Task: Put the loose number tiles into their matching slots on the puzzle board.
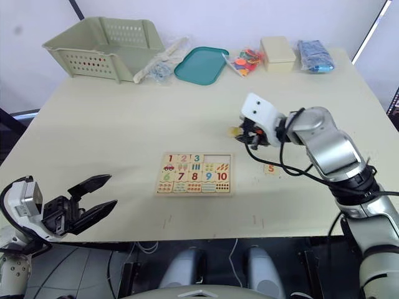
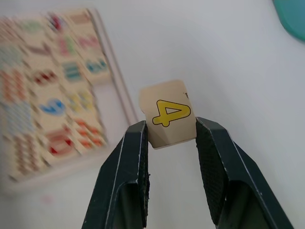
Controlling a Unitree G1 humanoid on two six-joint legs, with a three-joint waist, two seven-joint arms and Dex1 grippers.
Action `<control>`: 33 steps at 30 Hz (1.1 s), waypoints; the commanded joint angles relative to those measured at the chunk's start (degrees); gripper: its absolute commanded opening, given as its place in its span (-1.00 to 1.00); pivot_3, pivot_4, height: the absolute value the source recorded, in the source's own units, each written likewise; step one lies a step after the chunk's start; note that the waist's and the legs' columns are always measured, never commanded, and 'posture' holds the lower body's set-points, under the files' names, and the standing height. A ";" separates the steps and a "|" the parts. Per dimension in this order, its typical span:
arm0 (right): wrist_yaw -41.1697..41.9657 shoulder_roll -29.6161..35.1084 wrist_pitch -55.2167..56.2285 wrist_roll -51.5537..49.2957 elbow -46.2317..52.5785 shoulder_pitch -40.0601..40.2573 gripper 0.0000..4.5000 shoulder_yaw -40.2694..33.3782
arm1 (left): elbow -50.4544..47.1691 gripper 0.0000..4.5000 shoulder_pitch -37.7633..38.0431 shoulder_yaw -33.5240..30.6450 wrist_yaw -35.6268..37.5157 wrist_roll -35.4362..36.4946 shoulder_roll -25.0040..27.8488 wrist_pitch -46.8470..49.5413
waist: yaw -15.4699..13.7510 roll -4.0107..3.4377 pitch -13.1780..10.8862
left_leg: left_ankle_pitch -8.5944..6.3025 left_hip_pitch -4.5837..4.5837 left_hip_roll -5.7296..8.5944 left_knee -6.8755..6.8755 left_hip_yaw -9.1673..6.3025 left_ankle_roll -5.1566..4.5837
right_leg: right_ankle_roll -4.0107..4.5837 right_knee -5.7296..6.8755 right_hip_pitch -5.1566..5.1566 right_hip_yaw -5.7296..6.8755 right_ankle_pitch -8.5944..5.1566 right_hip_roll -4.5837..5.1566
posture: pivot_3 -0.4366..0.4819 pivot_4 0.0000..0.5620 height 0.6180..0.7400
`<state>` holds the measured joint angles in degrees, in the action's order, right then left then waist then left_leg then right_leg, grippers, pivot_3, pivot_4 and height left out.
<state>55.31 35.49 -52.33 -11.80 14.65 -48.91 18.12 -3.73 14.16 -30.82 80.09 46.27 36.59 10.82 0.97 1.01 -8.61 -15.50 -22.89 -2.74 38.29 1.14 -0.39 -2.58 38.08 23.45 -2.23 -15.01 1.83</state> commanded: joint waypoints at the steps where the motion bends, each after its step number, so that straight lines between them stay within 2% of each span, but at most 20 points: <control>1: 1.87 -0.31 -3.61 1.00 0.81 -6.99 -0.60 5.78 | 0.07 1.00 -0.11 -0.61 0.50 0.16 0.59 -0.58 | 0.01 -0.04 -0.03 | 0.00 0.00 0.00 0.00 0.01 0.00 | 0.00 -0.02 0.00 0.00 0.00 0.01 | -0.05 -0.47 1.00; 4: 2.11 -0.88 -7.85 3.61 -2.60 -12.15 -0.60 13.21 | 0.33 1.00 -0.17 -0.59 0.73 -0.16 0.77 -0.83 | 0.11 -0.04 -0.03 | 0.00 0.00 0.00 0.00 0.02 0.00 | 0.01 0.01 0.04 0.01 0.00 0.05 | -0.05 -0.47 1.00; 10: 0.76 -8.33 -12.35 3.95 -8.21 -17.64 -0.60 19.41 | 0.95 1.00 0.37 -1.24 1.56 -0.22 1.21 -0.81 | 0.23 -0.03 -0.03 | 0.00 -0.06 0.01 -0.02 0.04 0.00 | 0.01 0.01 0.11 0.02 0.00 0.07 | -0.05 -0.47 1.00; 16: -0.99 -13.66 -11.37 5.47 -17.77 -19.02 -0.60 21.65 | 1.21 1.00 0.06 -1.38 2.43 -0.45 2.22 -0.64 | 0.28 -0.02 -0.02 | 0.00 -0.09 0.01 -0.01 0.04 0.00 | 0.02 0.04 0.15 0.05 0.01 0.07 | -0.05 -0.47 1.00; 33: -0.33 -16.58 -8.49 7.37 -25.59 -17.80 -0.60 23.41 | 0.17 1.00 0.24 -0.92 1.65 -0.36 1.97 -0.31 | 1.45 -0.03 -0.04 | 0.00 -0.12 0.02 -0.08 0.01 0.00 | 0.02 0.03 0.20 0.07 0.01 0.08 | -0.05 -0.47 1.00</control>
<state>55.03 19.28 -61.85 -4.97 -11.37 -66.22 42.10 -1.76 14.23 -30.96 81.97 45.17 38.38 10.80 2.42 0.98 -8.64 -15.50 -23.01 -2.72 38.21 1.15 -0.38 -2.56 38.11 23.65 -2.16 -15.00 1.92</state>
